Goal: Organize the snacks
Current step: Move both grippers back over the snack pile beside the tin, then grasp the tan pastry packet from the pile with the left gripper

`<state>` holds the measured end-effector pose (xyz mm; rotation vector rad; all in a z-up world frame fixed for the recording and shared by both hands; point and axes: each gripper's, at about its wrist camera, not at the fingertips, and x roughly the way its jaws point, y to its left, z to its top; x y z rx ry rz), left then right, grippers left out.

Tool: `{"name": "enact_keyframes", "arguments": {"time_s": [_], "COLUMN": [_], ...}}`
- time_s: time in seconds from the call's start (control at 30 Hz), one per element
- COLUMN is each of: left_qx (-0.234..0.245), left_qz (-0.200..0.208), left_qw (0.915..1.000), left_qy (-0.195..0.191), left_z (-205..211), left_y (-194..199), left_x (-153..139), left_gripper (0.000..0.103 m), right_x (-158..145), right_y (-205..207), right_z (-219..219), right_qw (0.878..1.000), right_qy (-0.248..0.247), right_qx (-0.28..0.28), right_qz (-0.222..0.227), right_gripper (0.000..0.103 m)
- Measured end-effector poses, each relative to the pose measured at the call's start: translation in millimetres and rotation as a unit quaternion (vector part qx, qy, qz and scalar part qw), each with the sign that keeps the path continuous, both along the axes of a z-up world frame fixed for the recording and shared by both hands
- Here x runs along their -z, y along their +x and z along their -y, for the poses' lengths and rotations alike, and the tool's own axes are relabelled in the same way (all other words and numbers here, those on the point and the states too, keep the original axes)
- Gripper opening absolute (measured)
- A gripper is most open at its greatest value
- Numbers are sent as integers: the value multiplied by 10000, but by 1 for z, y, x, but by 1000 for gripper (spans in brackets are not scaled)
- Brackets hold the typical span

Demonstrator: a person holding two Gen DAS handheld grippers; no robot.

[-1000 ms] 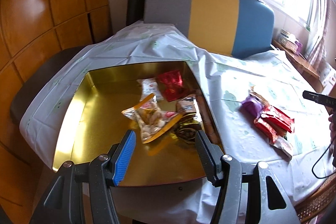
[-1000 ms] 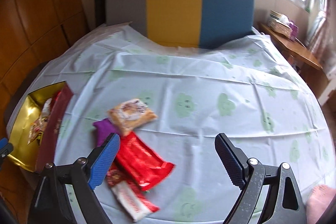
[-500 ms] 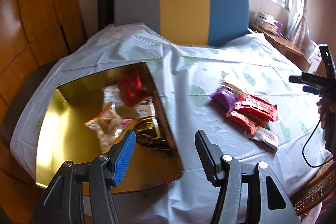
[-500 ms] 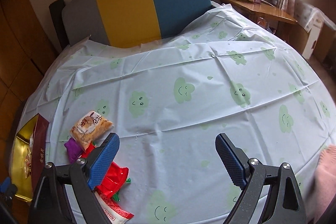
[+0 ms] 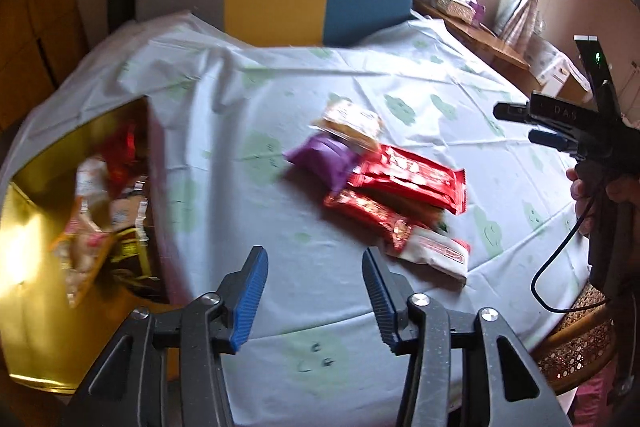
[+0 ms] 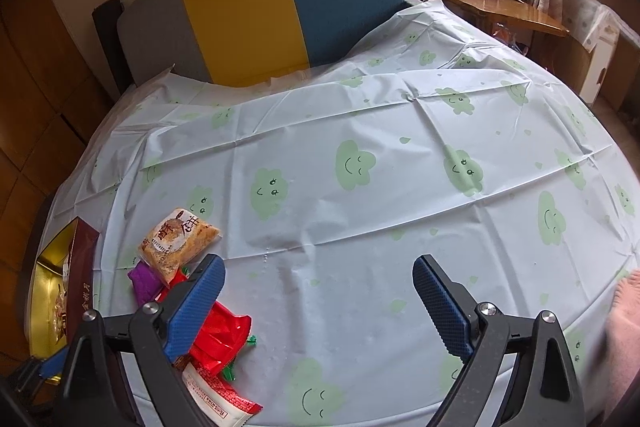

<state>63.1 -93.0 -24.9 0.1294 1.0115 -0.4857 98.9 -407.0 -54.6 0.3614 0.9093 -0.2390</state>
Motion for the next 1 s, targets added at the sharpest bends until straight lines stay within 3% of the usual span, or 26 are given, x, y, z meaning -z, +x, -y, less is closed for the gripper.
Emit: {"name": "enact_keyframes", "arguments": {"time_s": [0.17,0.37,0.63,1.0], "left_qx": [81,47,506,870], "left_qz": [-250,-139,108,8], "left_qw": [9997,9998,9974,9906], "left_qy": [9,127,503,1057], "left_z": [15,30,83,133], "left_y": [10,43,84,131], "left_x": [11,3,4,36], "left_gripper": [48,48,76,77], "right_x": [1,1,-1,0], "right_y": [1,0,-2,0], "right_z": [-5,-6,-2,0], "right_qw": [9999,9998,9999,9992], "right_qy": [-4,68,139,379], "right_qx": [-121,-162,-64,-132], "right_qz": [-51,-73,-51,-52], "right_gripper": [96,96,97,97]}}
